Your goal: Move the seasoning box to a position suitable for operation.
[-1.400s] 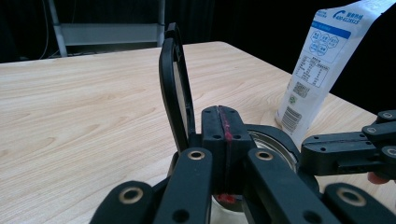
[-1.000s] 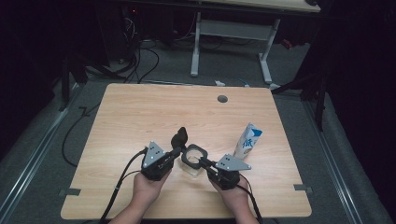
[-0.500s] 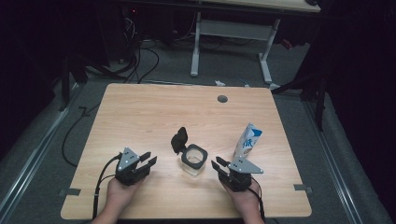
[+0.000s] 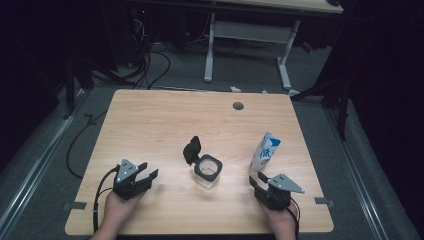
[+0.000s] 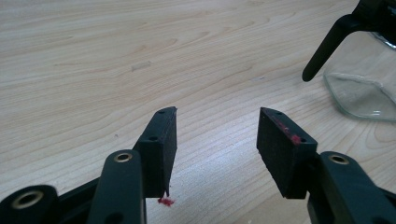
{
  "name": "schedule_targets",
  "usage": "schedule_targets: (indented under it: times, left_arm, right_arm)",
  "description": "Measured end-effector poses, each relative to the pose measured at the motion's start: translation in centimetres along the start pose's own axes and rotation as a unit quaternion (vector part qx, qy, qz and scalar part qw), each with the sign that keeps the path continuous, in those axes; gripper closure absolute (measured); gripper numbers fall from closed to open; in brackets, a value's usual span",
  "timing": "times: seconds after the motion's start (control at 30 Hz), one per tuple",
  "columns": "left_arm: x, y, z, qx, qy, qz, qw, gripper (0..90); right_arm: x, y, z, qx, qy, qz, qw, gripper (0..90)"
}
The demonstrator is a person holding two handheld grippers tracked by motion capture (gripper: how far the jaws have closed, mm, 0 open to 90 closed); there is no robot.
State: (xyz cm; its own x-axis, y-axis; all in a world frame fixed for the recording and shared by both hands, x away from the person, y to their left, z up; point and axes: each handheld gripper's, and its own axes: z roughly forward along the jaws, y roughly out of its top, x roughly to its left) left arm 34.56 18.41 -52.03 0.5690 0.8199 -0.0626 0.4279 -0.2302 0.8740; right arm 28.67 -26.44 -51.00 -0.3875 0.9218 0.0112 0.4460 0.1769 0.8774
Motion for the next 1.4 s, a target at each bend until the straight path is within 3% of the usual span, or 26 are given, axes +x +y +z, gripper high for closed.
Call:
schedule_targets:
  times: [0.1, 0.17, 0.23, 0.37, 0.53, 0.67, 0.77, 0.8, 0.83, 0.9, 1.0, 1.2, 1.4]
  left_arm:
    - [-0.1, 0.0, 0.0, -0.003, -0.003, -0.003, 1.0, 48.1]
    - [-0.1, 0.0, -0.2, -0.006, -0.002, -0.002, 1.0, 48.0]
    - [-0.1, 0.0, -0.2, -0.008, -0.004, -0.007, 0.9999, 48.0]
    - [-0.2, -0.1, -0.2, -0.008, -0.004, -0.007, 0.9999, 48.0]
    - [-0.3, -0.1, 0.1, -0.007, -0.006, -0.006, 0.9999, 48.1]
    - [0.1, -0.2, 0.3, -0.004, -0.004, -0.008, 1.0, 48.1]
    - [0.2, -0.3, 0.3, -0.005, -0.004, -0.011, 0.9999, 48.3]
    - [0.2, -0.3, 0.2, -0.005, -0.004, -0.011, 0.9999, 48.3]
    - [0.1, -0.3, 0.2, -0.006, -0.005, -0.013, 0.9999, 48.2]
    - [0.1, -0.3, 0.1, -0.007, -0.005, -0.014, 0.9999, 48.3]
    - [0.1, -0.3, 0.1, -0.009, -0.005, -0.016, 0.9998, 48.4]
    - [0.1, -0.3, 0.2, -0.006, -0.006, -0.015, 0.9999, 48.5]
    - [0.0, -0.3, 0.2, -0.007, -0.009, -0.013, 0.9999, 48.5]
  right_arm:
    - [-0.9, -0.2, -0.1, 0.003, -0.02, 0.016, 0.9997, 49.3]
    - [-1.1, -0.2, 0.2, 0.006, -0.036, 0.035, 0.9987, 34.2]
    - [-1.2, -0.3, 0.8, 0.012, -0.041, 0.04, 0.9983, 27.3]
    - [-1.2, 0.2, 1.6, 0.011, -0.054, 0.043, 0.9976, 19.5]
    - [-1.5, 1.0, 2.7, 0.01, -0.072, 0.042, 0.9965, 16.1]
    - [-2.7, 2.2, 4.1, 0.033, -0.086, 0.062, 0.9938, 10.4]
    - [-2.8, 2.6, 4.5, 0.024, -0.093, 0.069, 0.993, 8.4]
    - [-2.8, 2.6, 4.5, 0.024, -0.093, 0.069, 0.993, 8.4]
    - [-2.7, 2.8, 4.9, 0.026, -0.078, 0.075, 0.9938, 5.6]
    - [-2.5, 2.9, 5.3, 0.029, -0.088, 0.063, 0.9937, 6.7]
    - [-2.7, 3.0, 5.4, 0.024, -0.096, 0.065, 0.993, 9.1]
    - [-3.0, 2.6, 4.6, 0.007, -0.092, 0.07, 0.9932, 22.8]
    - [-3.2, 2.3, 4.0, 0.001, -0.085, 0.065, 0.9943, 31.1]
